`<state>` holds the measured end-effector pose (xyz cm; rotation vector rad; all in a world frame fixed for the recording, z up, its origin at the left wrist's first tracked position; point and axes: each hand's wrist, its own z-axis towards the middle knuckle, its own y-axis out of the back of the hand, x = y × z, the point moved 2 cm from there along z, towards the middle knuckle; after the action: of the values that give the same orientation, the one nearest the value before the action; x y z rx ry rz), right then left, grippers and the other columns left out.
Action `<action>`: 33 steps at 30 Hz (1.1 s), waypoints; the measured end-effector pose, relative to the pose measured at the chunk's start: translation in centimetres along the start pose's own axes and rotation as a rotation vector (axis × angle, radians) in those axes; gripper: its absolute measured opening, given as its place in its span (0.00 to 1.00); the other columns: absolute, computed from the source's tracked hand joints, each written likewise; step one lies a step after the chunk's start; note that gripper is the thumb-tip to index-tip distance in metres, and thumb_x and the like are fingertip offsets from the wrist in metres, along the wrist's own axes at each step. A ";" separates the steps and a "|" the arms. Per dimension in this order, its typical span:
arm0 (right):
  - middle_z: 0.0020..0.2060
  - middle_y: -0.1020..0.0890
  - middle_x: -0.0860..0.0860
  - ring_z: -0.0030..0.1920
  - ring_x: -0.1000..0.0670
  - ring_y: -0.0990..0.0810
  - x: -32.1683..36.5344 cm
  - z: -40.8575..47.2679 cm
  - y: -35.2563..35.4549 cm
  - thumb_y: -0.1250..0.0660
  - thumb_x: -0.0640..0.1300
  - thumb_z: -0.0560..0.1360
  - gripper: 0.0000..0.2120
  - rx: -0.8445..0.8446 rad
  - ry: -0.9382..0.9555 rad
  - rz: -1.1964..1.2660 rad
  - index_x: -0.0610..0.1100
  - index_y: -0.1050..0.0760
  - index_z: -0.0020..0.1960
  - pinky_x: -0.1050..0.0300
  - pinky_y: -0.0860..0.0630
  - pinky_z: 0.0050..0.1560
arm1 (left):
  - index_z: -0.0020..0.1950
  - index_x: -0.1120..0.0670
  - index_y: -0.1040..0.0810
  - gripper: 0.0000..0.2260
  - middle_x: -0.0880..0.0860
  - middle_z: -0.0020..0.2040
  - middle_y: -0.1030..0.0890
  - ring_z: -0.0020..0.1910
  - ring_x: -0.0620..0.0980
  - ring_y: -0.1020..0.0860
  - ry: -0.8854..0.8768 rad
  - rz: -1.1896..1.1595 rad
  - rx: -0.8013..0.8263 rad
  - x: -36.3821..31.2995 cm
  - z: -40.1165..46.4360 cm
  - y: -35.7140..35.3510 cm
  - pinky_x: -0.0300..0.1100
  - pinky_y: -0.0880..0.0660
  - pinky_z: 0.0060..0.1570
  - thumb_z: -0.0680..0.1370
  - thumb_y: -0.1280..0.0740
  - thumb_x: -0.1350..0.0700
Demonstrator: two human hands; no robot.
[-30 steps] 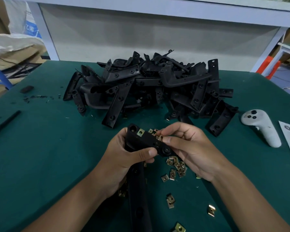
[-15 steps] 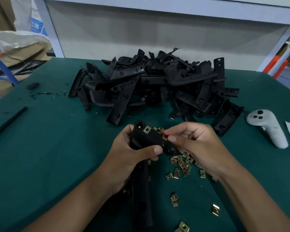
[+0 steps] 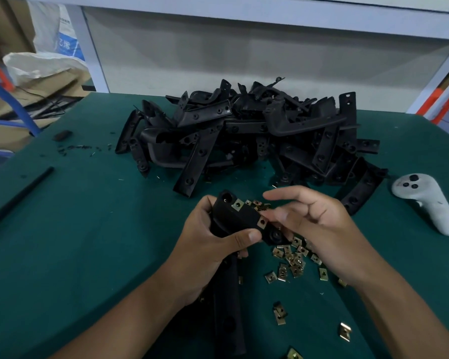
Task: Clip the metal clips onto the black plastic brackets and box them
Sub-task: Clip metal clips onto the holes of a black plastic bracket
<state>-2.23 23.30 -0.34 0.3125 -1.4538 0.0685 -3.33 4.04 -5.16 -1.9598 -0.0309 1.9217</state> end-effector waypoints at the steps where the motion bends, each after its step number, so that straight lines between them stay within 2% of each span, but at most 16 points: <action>1: 0.50 0.12 0.50 0.47 0.58 0.15 0.0 0.0 0.1 0.32 0.50 0.78 0.11 0.007 -0.002 -0.007 0.56 0.19 0.59 0.66 0.23 0.46 | 0.53 0.59 0.29 0.24 0.53 0.41 0.17 0.35 0.48 0.19 -0.010 0.002 -0.008 0.0 0.0 0.0 0.41 0.21 0.37 0.66 0.19 0.59; 3: 0.51 0.12 0.50 0.51 0.56 0.15 -0.2 0.0 0.1 0.31 0.52 0.77 0.11 0.016 -0.005 0.007 0.58 0.20 0.59 0.64 0.22 0.50 | 0.54 0.60 0.29 0.24 0.53 0.42 0.17 0.36 0.48 0.19 -0.024 -0.002 -0.031 0.0 -0.1 0.0 0.41 0.21 0.37 0.67 0.19 0.60; 5: 0.52 0.12 0.49 0.55 0.51 0.15 -0.5 0.1 -0.1 0.28 0.49 0.76 0.12 0.020 0.000 0.046 0.56 0.20 0.59 0.62 0.21 0.55 | 0.55 0.61 0.29 0.24 0.52 0.42 0.16 0.37 0.48 0.18 -0.037 -0.004 -0.048 -0.2 -0.2 -0.2 0.40 0.21 0.37 0.67 0.19 0.61; 9: 0.57 0.14 0.49 0.57 0.49 0.15 -1.1 0.3 -0.9 0.22 0.41 0.71 0.20 0.025 0.022 0.159 0.50 0.20 0.61 0.64 0.21 0.54 | 0.57 0.63 0.28 0.25 0.53 0.44 0.15 0.38 0.49 0.17 -0.078 -0.034 -0.115 -0.7 -0.4 -0.3 0.38 0.20 0.39 0.67 0.21 0.55; 13: 0.52 0.13 0.49 0.53 0.51 0.14 -1.2 0.7 -1.2 0.21 0.41 0.64 0.22 -0.147 0.067 0.154 0.46 0.19 0.57 0.64 0.20 0.51 | 0.57 0.61 0.26 0.22 0.56 0.47 0.15 0.43 0.52 0.15 -0.095 -0.070 -0.124 -0.9 -0.4 -0.4 0.40 0.20 0.42 0.70 0.22 0.54; 15: 0.50 0.12 0.48 0.50 0.51 0.13 -1.2 0.7 -1.1 0.21 0.40 0.63 0.21 -0.171 0.089 0.173 0.44 0.20 0.56 0.64 0.20 0.48 | 0.58 0.61 0.25 0.21 0.58 0.50 0.15 0.47 0.55 0.15 -0.106 -0.094 -0.110 -0.9 -0.4 -0.4 0.41 0.19 0.46 0.72 0.21 0.56; 18: 0.49 0.12 0.47 0.50 0.51 0.13 -0.8 0.6 -0.9 0.21 0.38 0.65 0.20 -0.115 0.145 0.174 0.45 0.20 0.55 0.64 0.20 0.48 | 0.60 0.50 0.22 0.20 0.56 0.50 0.15 0.44 0.53 0.15 -0.125 -0.116 -0.057 -1.2 -0.5 -0.4 0.41 0.19 0.44 0.70 0.20 0.56; 20: 0.48 0.12 0.47 0.49 0.52 0.14 -0.4 0.3 -0.8 0.20 0.40 0.65 0.18 -0.083 0.175 0.146 0.48 0.19 0.54 0.64 0.21 0.49 | 0.63 0.44 0.23 0.24 0.54 0.53 0.15 0.46 0.51 0.16 -0.143 -0.093 -0.031 -1.4 -0.7 -0.4 0.40 0.20 0.42 0.70 0.21 0.56; 22: 0.49 0.13 0.48 0.48 0.52 0.15 0.1 -0.1 -0.7 0.18 0.47 0.66 0.19 -0.073 0.195 0.078 0.52 0.19 0.55 0.62 0.20 0.48 | 0.64 0.43 0.23 0.24 0.54 0.58 0.15 0.51 0.52 0.15 -0.164 -0.072 -0.018 -1.6 -0.9 -0.5 0.40 0.20 0.42 0.71 0.22 0.56; 24: 0.50 0.13 0.50 0.48 0.50 0.14 0.8 -0.5 -0.7 0.20 0.53 0.67 0.19 -0.083 0.232 -0.006 0.54 0.20 0.56 0.59 0.19 0.49 | 0.60 0.44 0.22 0.20 0.56 0.57 0.15 0.51 0.52 0.15 -0.197 -0.056 -0.014 -1.9 -1.2 -0.7 0.40 0.19 0.43 0.71 0.22 0.56; 26: 0.51 0.13 0.52 0.49 0.47 0.14 1.5 -0.9 -0.8 0.21 0.55 0.68 0.19 -0.101 0.272 -0.080 0.55 0.20 0.57 0.56 0.18 0.50 | 0.58 0.45 0.22 0.18 0.56 0.55 0.15 0.49 0.52 0.15 -0.229 -0.036 -0.033 -2.2 -1.4 -0.9 0.41 0.19 0.45 0.72 0.23 0.56; 28: 0.51 0.14 0.52 0.49 0.48 0.15 2.0 -1.8 -0.6 0.21 0.53 0.70 0.18 -0.133 0.270 -0.076 0.55 0.20 0.58 0.57 0.19 0.50 | 0.57 0.45 0.22 0.17 0.55 0.54 0.15 0.50 0.53 0.15 -0.240 -0.010 -0.042 -2.2 -1.7 -1.4 0.42 0.19 0.48 0.71 0.22 0.54; 30: 0.52 0.14 0.52 0.47 0.53 0.16 2.2 -3.6 0.1 0.22 0.49 0.71 0.18 -0.199 0.256 -0.061 0.54 0.20 0.59 0.62 0.21 0.47 | 0.56 0.44 0.21 0.17 0.54 0.55 0.15 0.55 0.53 0.16 -0.216 0.037 -0.011 -2.2 -2.1 -2.5 0.43 0.20 0.51 0.70 0.22 0.51; 33: 0.53 0.14 0.52 0.43 0.54 0.18 2.3 -7.7 1.7 0.22 0.46 0.73 0.16 -0.342 0.239 -0.067 0.54 0.20 0.59 0.63 0.22 0.45 | 0.54 0.39 0.19 0.13 0.47 0.54 0.15 0.55 0.47 0.17 -0.163 0.181 0.109 -1.9 -3.1 -4.7 0.37 0.21 0.51 0.70 0.25 0.44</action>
<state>5.12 26.56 1.59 0.0690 -1.1917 -0.1907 0.77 7.07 -2.03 -1.7847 0.2087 2.1460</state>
